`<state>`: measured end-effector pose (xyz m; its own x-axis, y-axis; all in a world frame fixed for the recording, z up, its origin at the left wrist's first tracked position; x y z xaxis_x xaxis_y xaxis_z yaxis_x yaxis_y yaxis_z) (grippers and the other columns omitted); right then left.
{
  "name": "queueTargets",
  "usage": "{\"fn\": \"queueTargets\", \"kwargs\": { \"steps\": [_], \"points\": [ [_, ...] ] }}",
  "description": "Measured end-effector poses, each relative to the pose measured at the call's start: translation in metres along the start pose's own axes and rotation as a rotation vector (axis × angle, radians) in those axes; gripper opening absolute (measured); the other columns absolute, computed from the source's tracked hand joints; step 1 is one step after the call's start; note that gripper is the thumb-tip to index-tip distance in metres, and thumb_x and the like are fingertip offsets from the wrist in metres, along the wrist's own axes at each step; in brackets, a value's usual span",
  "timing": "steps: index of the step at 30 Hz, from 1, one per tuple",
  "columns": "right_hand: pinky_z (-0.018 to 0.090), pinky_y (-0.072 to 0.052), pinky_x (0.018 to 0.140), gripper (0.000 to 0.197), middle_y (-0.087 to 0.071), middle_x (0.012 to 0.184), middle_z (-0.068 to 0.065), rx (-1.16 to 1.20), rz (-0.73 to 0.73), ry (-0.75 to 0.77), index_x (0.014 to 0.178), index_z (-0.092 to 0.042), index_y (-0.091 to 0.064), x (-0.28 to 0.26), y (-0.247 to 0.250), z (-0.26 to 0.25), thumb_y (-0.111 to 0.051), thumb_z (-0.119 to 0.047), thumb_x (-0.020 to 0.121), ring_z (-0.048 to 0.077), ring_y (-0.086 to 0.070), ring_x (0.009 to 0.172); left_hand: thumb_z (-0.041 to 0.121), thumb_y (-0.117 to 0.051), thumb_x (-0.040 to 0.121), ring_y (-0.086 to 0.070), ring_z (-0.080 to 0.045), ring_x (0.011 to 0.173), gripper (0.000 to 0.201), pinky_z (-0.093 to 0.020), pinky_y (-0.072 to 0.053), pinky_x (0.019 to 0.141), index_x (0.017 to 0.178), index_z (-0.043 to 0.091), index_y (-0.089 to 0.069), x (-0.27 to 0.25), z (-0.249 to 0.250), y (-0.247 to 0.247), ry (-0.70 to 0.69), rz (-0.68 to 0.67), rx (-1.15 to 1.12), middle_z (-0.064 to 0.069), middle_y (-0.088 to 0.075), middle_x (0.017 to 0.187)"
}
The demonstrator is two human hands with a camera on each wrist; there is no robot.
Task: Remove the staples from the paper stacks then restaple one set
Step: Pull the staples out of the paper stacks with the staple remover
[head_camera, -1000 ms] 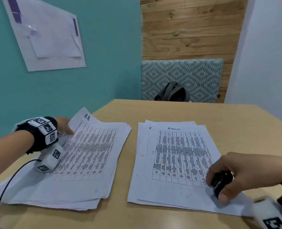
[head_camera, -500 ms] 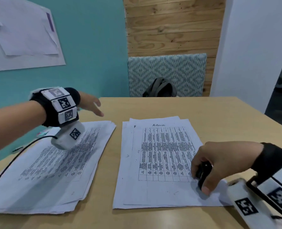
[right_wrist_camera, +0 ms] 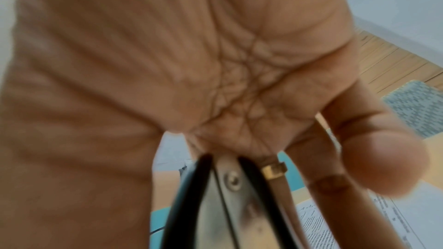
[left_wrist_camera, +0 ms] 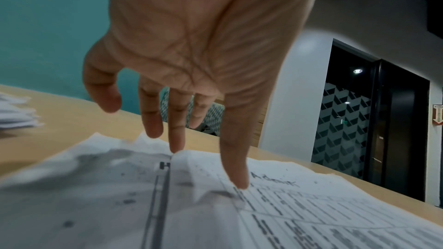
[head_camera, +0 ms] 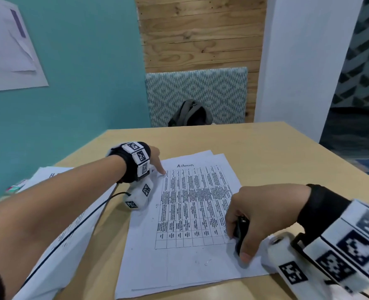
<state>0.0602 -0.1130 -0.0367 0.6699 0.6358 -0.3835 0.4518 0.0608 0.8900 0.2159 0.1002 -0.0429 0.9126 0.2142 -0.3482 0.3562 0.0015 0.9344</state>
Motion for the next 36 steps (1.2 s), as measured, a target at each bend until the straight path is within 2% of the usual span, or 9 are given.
{"fn": "queueTargets", "kwargs": {
  "steps": [4,6,9,11,14,17,22,26,36],
  "points": [
    [0.023,-0.041,0.062,0.038,-0.061,0.075,-0.010,0.010,-0.009,0.001,0.095,-0.018,-0.070,0.000,-0.001,0.001,-0.082,-0.037,0.066,0.005,-0.050,0.063,0.062,-0.056,0.078,-0.053,-0.020,0.087,0.070,-0.031,-0.043,0.088,0.108,-0.001,-0.062,0.050,-0.015,0.000,-0.016,0.042,-0.034,-0.013,-0.065,0.112],
    [0.023,-0.041,0.062,0.038,-0.061,0.074,-0.010,0.017,-0.008,0.004,0.095,-0.017,-0.069,0.000,0.000,0.001,-0.082,-0.037,0.066,0.005,-0.050,0.062,0.064,-0.056,0.077,-0.056,-0.022,0.088,0.057,-0.030,-0.044,0.089,0.091,0.009,-0.063,0.065,-0.020,-0.004,-0.006,0.048,-0.050,-0.007,-0.065,0.109],
    [0.024,-0.040,0.061,0.039,-0.061,0.074,-0.010,0.022,-0.007,0.012,0.097,-0.016,-0.069,0.001,0.000,0.001,-0.082,-0.037,0.066,0.006,-0.050,0.063,0.044,-0.058,0.087,-0.052,-0.027,0.119,0.054,-0.035,-0.039,0.102,0.125,0.006,-0.054,0.032,-0.011,0.002,-0.018,0.078,-0.101,-0.010,-0.056,0.130],
    [0.023,-0.040,0.062,0.039,-0.062,0.075,-0.010,0.027,-0.016,0.011,0.097,-0.016,-0.069,0.001,-0.001,0.003,-0.082,-0.037,0.066,0.004,-0.050,0.063,0.032,-0.060,0.089,-0.049,-0.027,0.122,0.048,-0.035,-0.036,0.103,0.127,0.003,-0.052,0.028,-0.009,0.008,-0.043,0.135,-0.156,-0.012,-0.054,0.132],
    [0.023,-0.042,0.064,0.038,-0.069,0.084,-0.002,0.056,-0.024,0.007,0.097,-0.018,-0.070,0.002,-0.001,0.005,-0.082,-0.037,0.066,0.004,-0.053,0.065,0.025,-0.066,0.084,-0.051,-0.020,0.086,0.013,-0.027,-0.041,0.079,0.085,0.013,-0.062,0.029,-0.012,0.021,-0.136,0.233,-0.272,-0.008,-0.061,0.098],
    [0.022,-0.044,0.067,0.035,-0.070,0.088,-0.004,0.108,-0.011,0.000,0.095,-0.020,-0.070,0.002,0.001,0.008,-0.082,-0.037,0.067,0.001,-0.054,0.069,0.023,-0.066,0.084,-0.043,-0.017,0.069,0.030,-0.023,-0.033,0.060,0.061,0.018,-0.047,0.027,-0.017,0.035,-0.218,0.297,-0.374,0.000,-0.050,0.070],
    [0.024,-0.048,0.067,0.031,-0.069,0.097,-0.002,0.242,0.289,-0.068,0.083,-0.022,-0.071,-0.002,0.042,0.040,-0.083,-0.041,0.062,0.006,-0.060,0.075,0.019,-0.069,0.082,-0.046,-0.014,0.064,0.025,-0.023,-0.037,0.059,0.063,0.017,-0.054,0.000,-0.028,0.065,-0.415,0.518,-0.662,0.001,-0.053,0.065],
    [0.019,-0.041,0.055,0.030,-0.067,0.085,0.001,0.604,0.579,-0.113,0.086,-0.010,-0.072,-0.005,0.073,0.074,-0.080,-0.032,0.067,0.015,-0.059,0.077,0.012,-0.070,0.080,-0.050,0.005,0.055,0.023,-0.005,-0.038,0.053,0.066,0.018,-0.053,-0.039,-0.035,0.090,-0.614,0.754,-0.834,0.003,-0.055,0.067],
    [0.014,-0.037,0.045,0.009,-0.070,0.074,-0.002,1.247,0.673,-0.072,0.083,-0.014,-0.064,0.018,0.089,0.075,-0.064,-0.023,0.081,0.012,-0.067,0.069,0.005,-0.069,0.079,-0.054,0.008,0.058,0.021,-0.009,-0.046,0.065,0.071,0.018,-0.055,-0.093,-0.042,0.126,-0.884,0.936,-1.140,0.015,-0.061,0.061]
  ]
}}
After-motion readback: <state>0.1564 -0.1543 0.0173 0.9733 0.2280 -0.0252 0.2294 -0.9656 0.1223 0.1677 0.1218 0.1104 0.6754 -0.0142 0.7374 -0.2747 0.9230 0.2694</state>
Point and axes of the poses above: each hand's wrist, its own x-axis towards the middle knuckle, its own y-axis out of the back of the hand, z = x × y, the point moved 7 cm from there along x, towards the middle knuckle
